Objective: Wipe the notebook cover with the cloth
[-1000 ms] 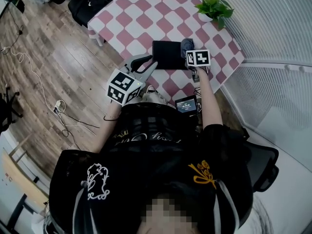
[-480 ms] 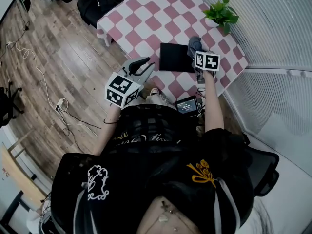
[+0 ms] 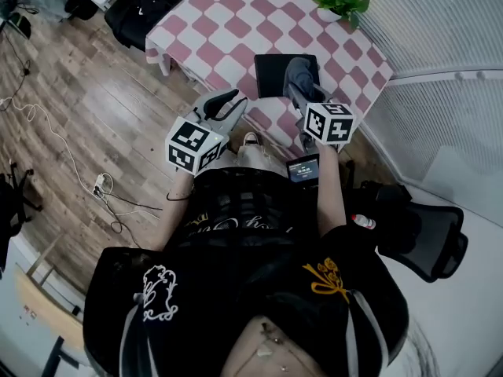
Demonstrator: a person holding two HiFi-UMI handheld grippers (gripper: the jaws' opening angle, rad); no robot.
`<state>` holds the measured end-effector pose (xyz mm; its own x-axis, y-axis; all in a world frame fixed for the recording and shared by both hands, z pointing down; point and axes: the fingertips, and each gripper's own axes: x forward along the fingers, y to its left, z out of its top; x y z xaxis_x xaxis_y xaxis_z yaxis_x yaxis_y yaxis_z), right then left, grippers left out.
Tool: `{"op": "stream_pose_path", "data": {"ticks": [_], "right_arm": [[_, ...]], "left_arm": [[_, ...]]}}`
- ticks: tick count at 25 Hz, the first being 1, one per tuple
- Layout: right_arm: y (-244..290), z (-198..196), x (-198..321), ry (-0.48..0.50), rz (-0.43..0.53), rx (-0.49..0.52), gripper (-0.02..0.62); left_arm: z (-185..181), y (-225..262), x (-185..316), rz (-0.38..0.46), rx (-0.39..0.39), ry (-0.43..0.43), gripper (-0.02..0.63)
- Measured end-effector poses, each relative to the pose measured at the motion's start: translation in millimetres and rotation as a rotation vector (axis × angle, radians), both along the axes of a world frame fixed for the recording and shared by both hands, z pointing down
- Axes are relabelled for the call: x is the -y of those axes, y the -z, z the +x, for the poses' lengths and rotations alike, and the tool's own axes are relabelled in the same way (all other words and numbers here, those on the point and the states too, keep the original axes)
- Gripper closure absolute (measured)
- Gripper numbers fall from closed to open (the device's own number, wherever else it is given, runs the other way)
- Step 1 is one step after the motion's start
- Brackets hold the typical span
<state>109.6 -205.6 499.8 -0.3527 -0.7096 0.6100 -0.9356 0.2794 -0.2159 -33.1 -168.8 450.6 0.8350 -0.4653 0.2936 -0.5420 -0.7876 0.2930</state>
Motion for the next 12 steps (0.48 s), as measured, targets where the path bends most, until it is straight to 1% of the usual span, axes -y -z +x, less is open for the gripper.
{"op": "stream_pose_path", "data": {"ticks": [6,9,12], "right_arm": [[9,-30,-52,-0.053,0.002,0.037,0.489],[12,-39,-75,-0.033,-0.005,0.025,0.489],[14,-42,-92,-0.014,-0.007,0.008,0.489]], "left_arm": [[0,-17,-20,-0.044,-0.016,-0.071,0.508],[6,-18,-31,-0.047,-0.032,-0.090,0.508],[11,-14,-34,-0.032,-0.040,-0.089,0.508]]}}
